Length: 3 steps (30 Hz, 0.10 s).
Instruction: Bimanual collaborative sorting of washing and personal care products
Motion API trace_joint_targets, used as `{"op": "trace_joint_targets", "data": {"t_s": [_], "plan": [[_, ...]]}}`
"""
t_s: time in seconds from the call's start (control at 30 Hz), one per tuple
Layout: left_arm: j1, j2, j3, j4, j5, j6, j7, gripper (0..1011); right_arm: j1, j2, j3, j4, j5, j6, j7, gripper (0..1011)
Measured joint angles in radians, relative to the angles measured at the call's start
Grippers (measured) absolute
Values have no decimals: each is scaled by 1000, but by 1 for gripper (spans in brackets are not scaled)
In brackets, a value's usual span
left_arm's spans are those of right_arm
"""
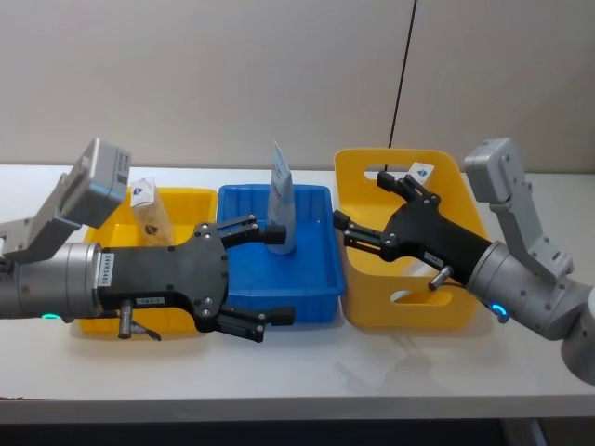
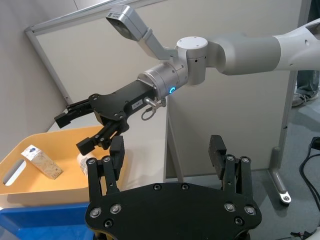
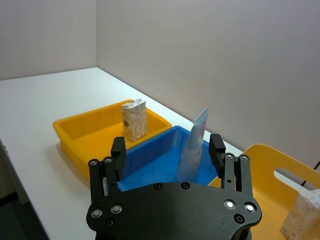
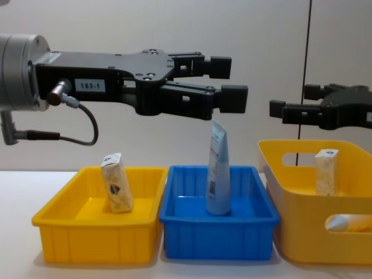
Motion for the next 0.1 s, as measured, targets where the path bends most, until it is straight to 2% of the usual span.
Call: {"op": "trace_joint_targets", "data": {"t_s": [0.1], "plan": [[0, 0, 0, 0, 0, 0, 0, 1001, -3, 4, -1, -5, 2, 1, 6, 1000]]}}
